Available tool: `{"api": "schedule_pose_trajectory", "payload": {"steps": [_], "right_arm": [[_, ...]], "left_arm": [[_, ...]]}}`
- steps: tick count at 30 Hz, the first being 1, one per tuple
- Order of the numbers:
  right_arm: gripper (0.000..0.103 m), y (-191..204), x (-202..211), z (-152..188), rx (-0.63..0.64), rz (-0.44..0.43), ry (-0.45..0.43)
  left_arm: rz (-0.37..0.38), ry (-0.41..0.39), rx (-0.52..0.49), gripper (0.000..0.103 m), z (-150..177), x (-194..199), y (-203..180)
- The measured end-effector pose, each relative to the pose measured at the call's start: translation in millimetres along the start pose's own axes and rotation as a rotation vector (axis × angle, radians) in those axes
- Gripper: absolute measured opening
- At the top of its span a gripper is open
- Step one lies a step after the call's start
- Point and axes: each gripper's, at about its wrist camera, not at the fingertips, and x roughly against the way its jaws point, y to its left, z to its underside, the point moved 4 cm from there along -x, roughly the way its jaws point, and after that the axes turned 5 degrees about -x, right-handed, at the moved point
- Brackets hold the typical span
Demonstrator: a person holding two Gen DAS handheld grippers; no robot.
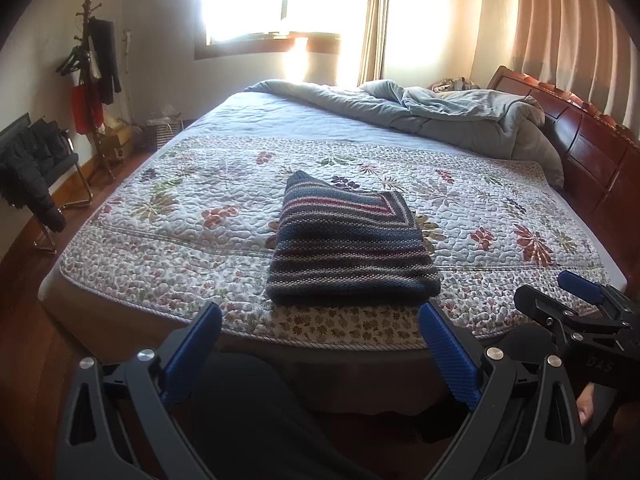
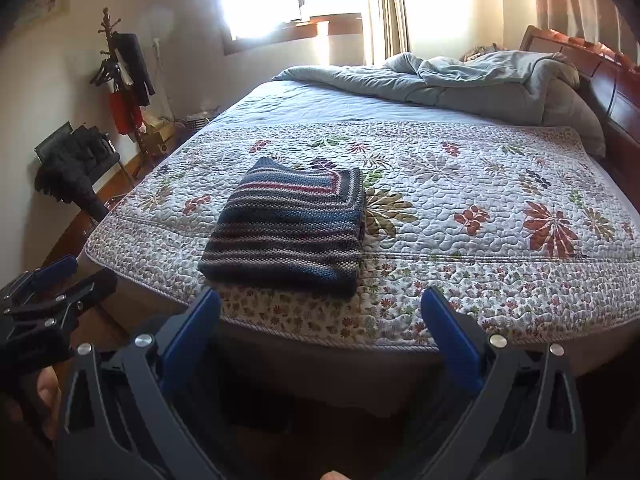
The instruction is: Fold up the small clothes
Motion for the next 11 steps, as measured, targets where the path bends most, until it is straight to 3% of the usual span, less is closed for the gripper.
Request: {"api": "schedule_pose_trajectory", "payload": {"steps": [11], "right_arm": [[0.100,0.2,0.4,0.9,0.000,0.000,-0.003]], "left_arm": [[-0.014,0.006,-0.007,0.099,-2.3,1.7,-1.4]]}}
